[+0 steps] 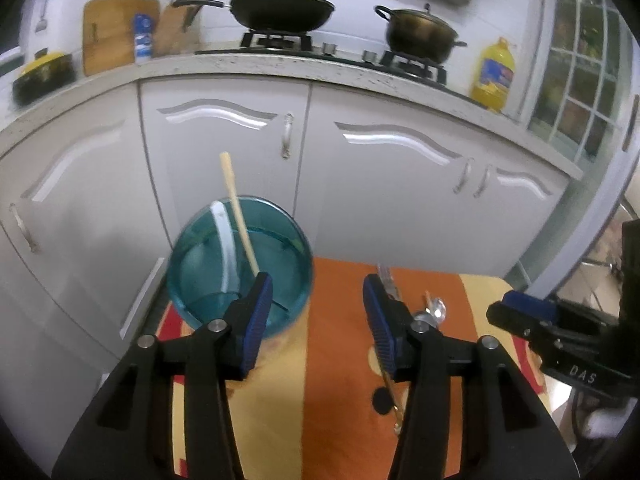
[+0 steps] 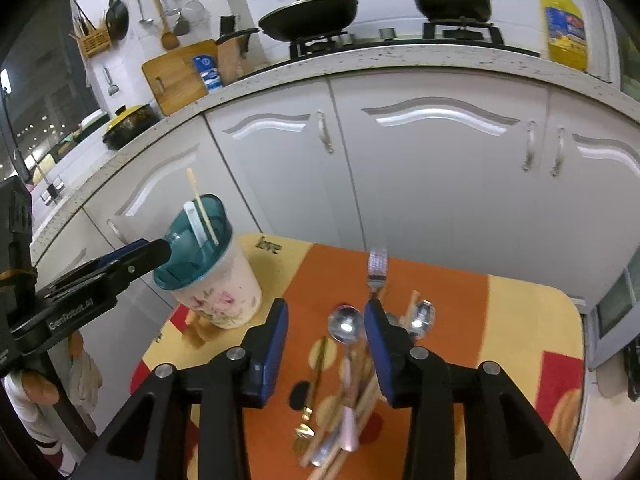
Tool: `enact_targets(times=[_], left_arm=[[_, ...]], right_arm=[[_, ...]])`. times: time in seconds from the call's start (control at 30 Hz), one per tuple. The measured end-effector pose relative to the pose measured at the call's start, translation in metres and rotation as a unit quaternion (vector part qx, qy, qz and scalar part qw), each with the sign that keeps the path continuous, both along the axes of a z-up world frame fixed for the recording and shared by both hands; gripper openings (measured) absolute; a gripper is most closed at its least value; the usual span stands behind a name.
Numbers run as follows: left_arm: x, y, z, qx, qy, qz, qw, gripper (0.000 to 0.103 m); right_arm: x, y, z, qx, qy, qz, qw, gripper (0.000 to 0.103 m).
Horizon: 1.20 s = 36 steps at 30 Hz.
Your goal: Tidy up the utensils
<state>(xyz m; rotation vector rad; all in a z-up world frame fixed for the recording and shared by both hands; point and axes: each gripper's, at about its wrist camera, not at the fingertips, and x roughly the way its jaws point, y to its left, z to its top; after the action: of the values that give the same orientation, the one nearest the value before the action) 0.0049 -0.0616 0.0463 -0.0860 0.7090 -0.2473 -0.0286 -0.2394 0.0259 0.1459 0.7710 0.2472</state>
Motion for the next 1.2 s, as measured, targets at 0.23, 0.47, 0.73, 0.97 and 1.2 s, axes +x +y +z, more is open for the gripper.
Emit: enact_targets(times=[0.23,0.47,0.73,0.97,1.2], left_arm=[[-0.008,-0.007,-0.012,-0.025,0.04,-0.032,0.9983,0.056],[-0.012,-0.016,-0.036,-0.035,0.09,-0.05,0.9941,0.056],[-0.005,-0.036,-0.065,-0.035,0.135,-0.067,0.988,0.056],[0.009,-0.052,-0.082,-0.032,0.152,-0.076,0.9848,0.056],[0.03,-0.061,-0.1,-0.035,0.174,-0.081,0.9808,0.056]], right_arm=[[-0.017,-0.029,-0.011,-0.007,0.016,-0.024,1.0,0.038],[-0.019,-0.045,-0.041,0.002,0.049,-0.036,0.998,0.038],[0.0,-0.056,-0.06,0.054,0.075,-0.031,0.995,0.038],[0.06,-0.057,-0.056,0.063,0.074,-0.006,0.995,0.038],[0.129,-0.036,-0.073,0.039,0.096,0.033,0.994,0.038]])
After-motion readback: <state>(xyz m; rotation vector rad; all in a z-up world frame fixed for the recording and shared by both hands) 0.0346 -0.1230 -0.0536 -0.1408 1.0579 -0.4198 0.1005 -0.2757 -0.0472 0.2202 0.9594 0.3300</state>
